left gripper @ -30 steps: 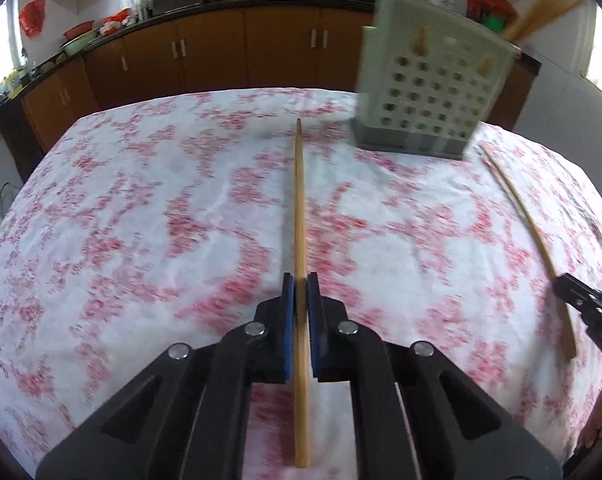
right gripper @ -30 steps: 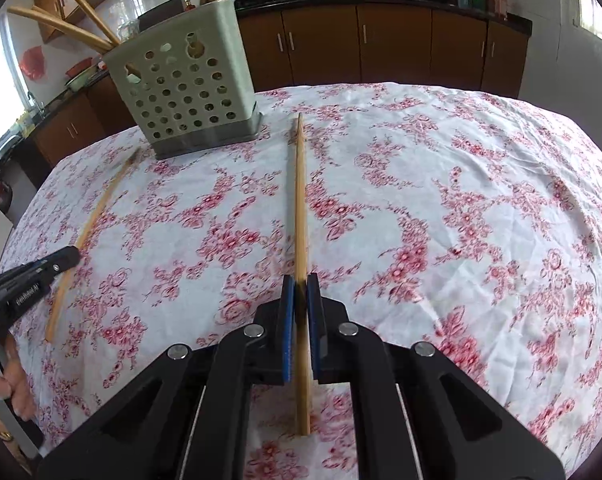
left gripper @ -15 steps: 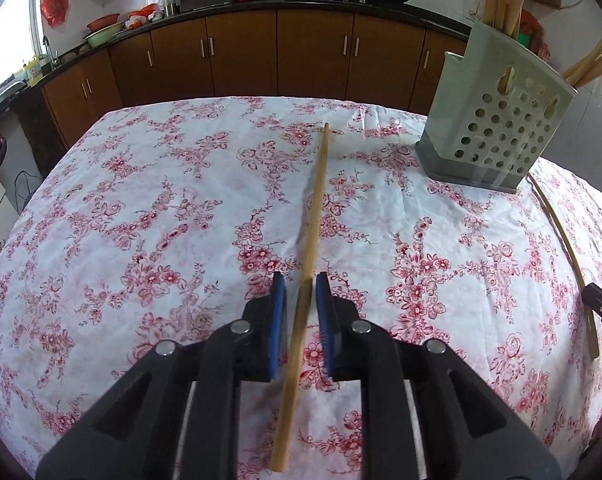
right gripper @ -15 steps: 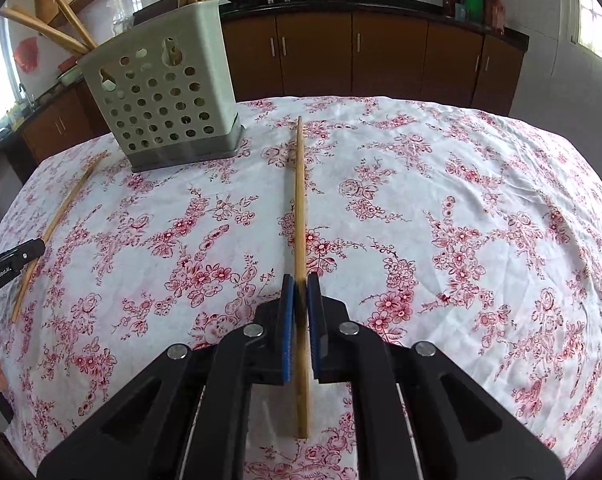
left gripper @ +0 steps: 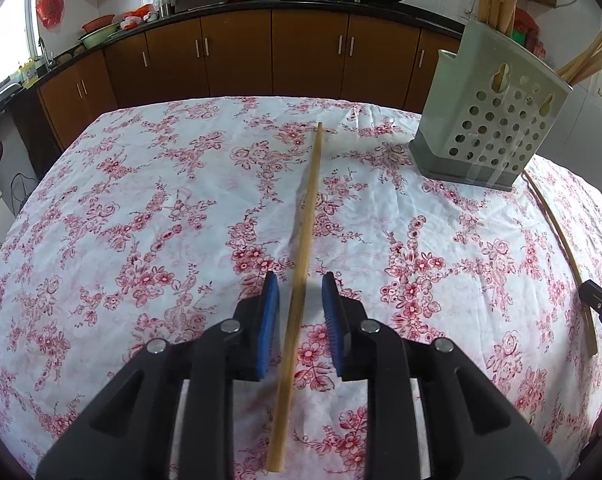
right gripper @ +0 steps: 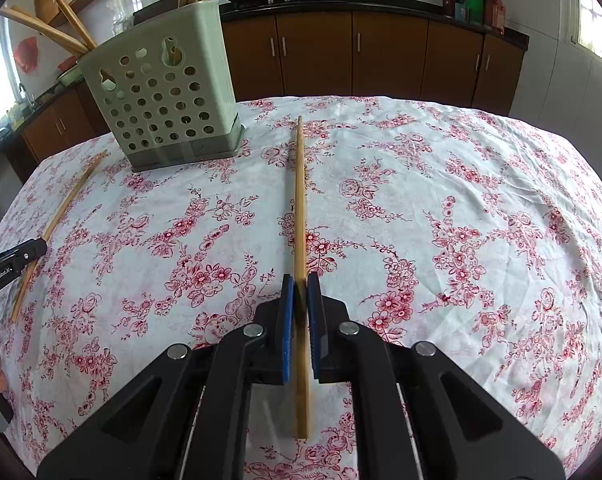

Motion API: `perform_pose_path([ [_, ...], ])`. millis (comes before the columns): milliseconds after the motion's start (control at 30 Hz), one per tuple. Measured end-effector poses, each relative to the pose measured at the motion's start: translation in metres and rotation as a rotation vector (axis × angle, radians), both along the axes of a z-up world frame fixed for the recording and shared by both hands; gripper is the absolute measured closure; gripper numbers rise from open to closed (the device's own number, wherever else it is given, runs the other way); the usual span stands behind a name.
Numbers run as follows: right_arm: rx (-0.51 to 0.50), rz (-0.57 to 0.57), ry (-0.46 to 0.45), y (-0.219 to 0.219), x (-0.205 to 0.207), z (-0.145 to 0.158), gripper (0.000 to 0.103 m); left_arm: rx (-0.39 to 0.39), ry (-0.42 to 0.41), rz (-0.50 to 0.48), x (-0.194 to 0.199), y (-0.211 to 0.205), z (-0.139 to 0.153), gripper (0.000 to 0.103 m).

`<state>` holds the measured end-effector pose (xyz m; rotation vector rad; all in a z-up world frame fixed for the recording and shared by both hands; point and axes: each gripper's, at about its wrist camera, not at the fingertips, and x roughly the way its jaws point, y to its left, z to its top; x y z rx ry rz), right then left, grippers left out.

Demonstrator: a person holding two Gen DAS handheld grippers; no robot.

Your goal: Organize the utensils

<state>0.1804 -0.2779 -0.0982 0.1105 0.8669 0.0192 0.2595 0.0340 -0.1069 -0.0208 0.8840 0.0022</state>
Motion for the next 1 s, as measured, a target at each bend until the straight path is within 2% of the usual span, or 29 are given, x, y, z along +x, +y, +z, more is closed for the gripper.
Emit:
perform_pose_path([
  [1000, -0.002, -0.001, -0.001, 0.0013, -0.0003, -0.0002, 0.095, -0.013, 0.000, 0.004, -0.0004, -0.0007, 0.0007, 0.078],
])
